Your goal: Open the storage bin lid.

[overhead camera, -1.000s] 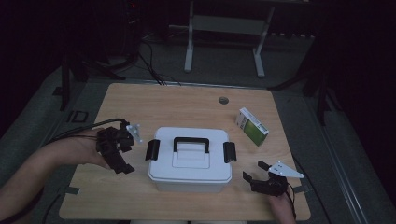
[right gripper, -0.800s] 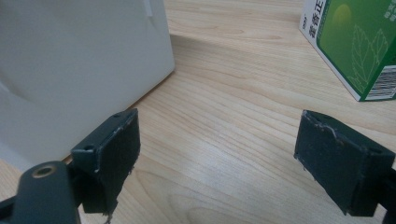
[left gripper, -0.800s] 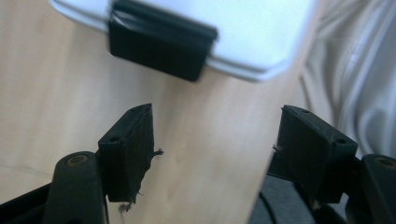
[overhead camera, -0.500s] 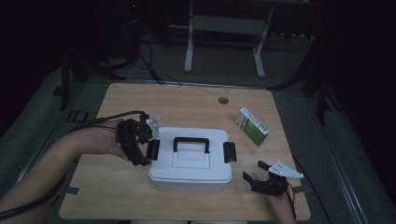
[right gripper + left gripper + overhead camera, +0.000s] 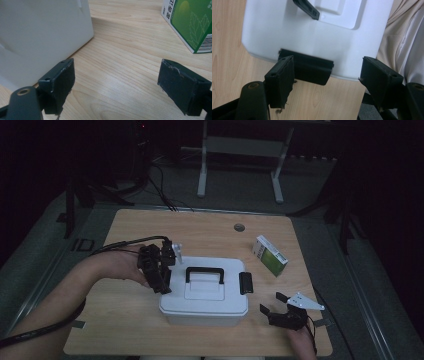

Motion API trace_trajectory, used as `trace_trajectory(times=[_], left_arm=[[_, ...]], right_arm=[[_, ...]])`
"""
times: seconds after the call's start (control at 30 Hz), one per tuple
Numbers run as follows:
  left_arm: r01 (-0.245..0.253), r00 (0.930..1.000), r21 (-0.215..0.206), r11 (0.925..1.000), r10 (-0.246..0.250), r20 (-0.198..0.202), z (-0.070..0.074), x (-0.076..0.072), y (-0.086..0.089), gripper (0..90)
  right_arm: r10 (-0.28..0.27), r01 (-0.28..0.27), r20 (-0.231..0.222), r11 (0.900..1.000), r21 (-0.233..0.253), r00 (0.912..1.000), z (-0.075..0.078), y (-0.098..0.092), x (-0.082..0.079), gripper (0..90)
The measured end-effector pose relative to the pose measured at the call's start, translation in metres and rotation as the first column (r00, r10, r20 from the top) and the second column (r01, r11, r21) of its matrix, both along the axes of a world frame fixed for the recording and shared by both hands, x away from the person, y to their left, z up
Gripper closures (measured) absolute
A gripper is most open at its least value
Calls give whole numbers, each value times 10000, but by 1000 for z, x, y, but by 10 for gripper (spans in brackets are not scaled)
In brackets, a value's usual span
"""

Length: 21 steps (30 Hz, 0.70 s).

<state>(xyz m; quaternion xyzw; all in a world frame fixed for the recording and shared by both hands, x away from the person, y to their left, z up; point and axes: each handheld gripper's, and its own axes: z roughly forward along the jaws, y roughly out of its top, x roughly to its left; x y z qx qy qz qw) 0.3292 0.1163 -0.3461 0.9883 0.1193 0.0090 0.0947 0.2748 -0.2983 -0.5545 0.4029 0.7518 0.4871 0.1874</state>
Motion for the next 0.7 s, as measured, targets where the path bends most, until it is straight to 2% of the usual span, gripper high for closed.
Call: trace_trajectory(times=[0.33,0.43,0.7], left_arm=[[140,9999,72,9999,-140,-4,0,11,-16,277],[243,9997,-29,9997,-243,-23,2,13,-22,277],[565,9983,-40,9984,-565,146,6,16,-39,277]], right_arm=[[3,-4,8,10000,39,10000,0,0,0,140],[9,-9,-7,10000,67,10000,0,-1,0,140],[28,-28,1,10000,55,10000,0,0,0,140]])
